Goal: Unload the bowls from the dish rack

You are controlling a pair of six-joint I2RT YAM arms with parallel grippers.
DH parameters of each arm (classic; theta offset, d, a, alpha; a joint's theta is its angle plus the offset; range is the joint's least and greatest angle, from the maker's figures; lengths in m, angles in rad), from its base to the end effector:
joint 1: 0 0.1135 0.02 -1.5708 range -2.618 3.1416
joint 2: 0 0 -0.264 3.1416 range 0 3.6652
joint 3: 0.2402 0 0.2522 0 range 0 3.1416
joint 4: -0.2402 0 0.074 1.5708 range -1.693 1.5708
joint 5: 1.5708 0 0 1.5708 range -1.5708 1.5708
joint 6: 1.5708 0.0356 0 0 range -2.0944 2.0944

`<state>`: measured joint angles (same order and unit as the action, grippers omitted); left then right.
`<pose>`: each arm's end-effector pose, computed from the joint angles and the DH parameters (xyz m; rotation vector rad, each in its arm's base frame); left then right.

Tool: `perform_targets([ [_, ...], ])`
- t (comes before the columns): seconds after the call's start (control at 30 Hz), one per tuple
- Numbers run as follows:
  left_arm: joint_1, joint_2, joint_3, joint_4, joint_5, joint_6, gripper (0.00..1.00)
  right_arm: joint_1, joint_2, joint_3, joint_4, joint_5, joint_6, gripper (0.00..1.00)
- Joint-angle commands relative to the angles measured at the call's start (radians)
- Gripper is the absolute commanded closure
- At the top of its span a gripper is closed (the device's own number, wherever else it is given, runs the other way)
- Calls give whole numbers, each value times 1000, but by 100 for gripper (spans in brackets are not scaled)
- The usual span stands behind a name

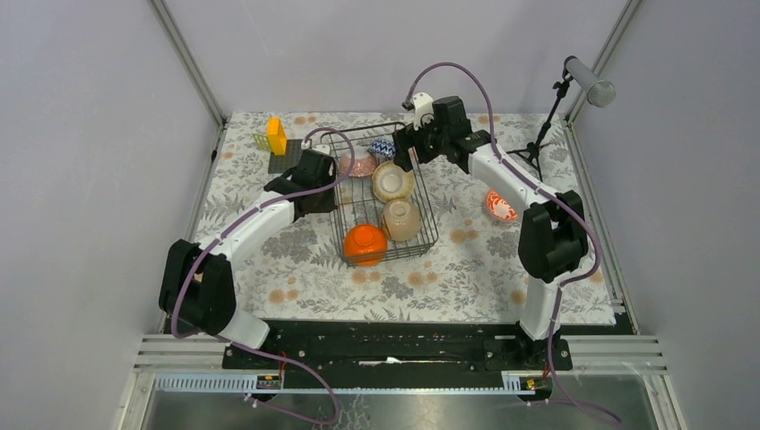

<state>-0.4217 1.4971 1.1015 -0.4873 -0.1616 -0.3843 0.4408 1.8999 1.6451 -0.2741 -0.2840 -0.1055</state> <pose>0.2934 -0.1254 0.2534 -0.0252 2.4445 -0.1612 0.4035 0.2014 0.3051 -0.7353 1.9837 0.4991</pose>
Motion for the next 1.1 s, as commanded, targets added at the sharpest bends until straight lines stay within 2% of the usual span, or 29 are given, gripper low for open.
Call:
perform_targets([
  [0.0, -42, -53, 5, -22, 52, 62, 100, 10, 22, -4, 182, -64, -177, 0],
  [0.1, -46, -38, 15, -16, 86, 73, 100, 14, 54, 9, 196, -127, -286, 0],
  [0.23, -46, -18, 28, -17, 63, 59, 100, 15, 105, 45, 185, -174, -414, 0],
  [0.33, -46, -26, 38, -26, 92, 49, 86, 15, 148, 96, 158, -186, -455, 0],
  [0.67, -46, -110, 28, -42, 96, 3, 56, 15, 300, 305, 70, -224, -520, 0],
  [0.8, -46, -107, 39, -51, 145, -16, 51, 15, 336, 345, 49, -207, -557, 0],
  [0.93, -46, -117, 50, -54, 205, -29, 41, 15, 370, 390, 8, -215, -575, 0],
  [1.07, -46, -139, 43, -31, 215, -50, 37, 17, 389, 398, -2, -213, -576, 0],
])
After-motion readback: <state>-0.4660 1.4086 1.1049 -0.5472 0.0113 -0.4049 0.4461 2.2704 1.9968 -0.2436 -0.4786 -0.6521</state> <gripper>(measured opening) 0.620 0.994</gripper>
